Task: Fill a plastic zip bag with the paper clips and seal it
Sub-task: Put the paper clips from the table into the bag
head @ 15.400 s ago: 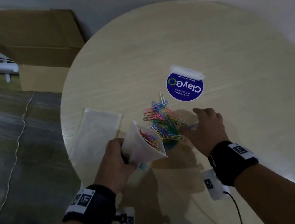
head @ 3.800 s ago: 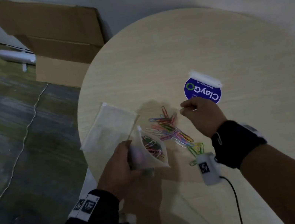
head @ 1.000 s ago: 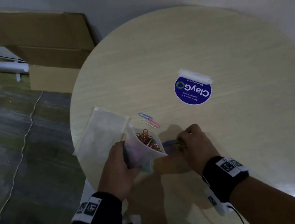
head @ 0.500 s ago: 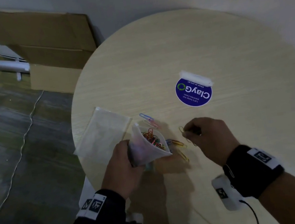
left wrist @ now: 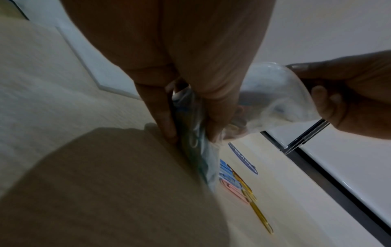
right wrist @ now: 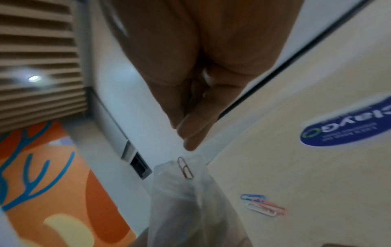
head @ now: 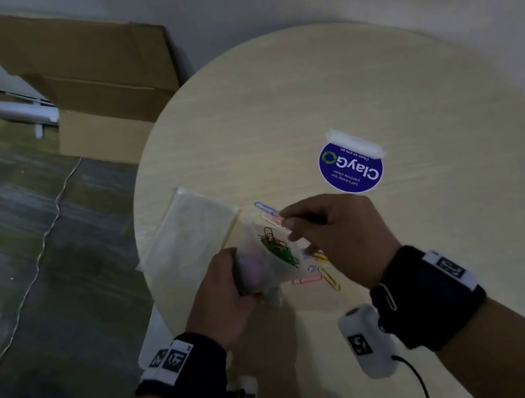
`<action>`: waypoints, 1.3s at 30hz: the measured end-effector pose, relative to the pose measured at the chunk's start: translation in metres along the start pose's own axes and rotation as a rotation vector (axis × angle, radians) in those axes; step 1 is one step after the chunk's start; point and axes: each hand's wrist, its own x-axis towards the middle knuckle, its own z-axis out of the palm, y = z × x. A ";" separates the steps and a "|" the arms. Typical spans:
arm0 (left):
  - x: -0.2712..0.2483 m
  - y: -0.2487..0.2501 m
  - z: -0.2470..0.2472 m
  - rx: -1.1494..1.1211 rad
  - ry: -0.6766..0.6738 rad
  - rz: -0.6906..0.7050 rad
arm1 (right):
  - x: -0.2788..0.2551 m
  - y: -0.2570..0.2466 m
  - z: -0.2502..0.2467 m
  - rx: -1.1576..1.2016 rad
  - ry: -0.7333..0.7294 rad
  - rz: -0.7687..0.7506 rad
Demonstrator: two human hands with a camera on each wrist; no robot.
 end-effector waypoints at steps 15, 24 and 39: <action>-0.016 -0.017 -0.025 -0.149 -0.033 -0.068 | 0.092 0.071 0.039 -0.681 -0.226 0.031; -0.010 -0.013 -0.024 -0.094 -0.045 -0.018 | 0.075 0.086 0.053 -0.778 -0.232 -0.027; 0.004 -0.002 -0.010 -0.010 -0.010 0.007 | 0.007 -0.001 0.017 -0.336 -0.111 -0.093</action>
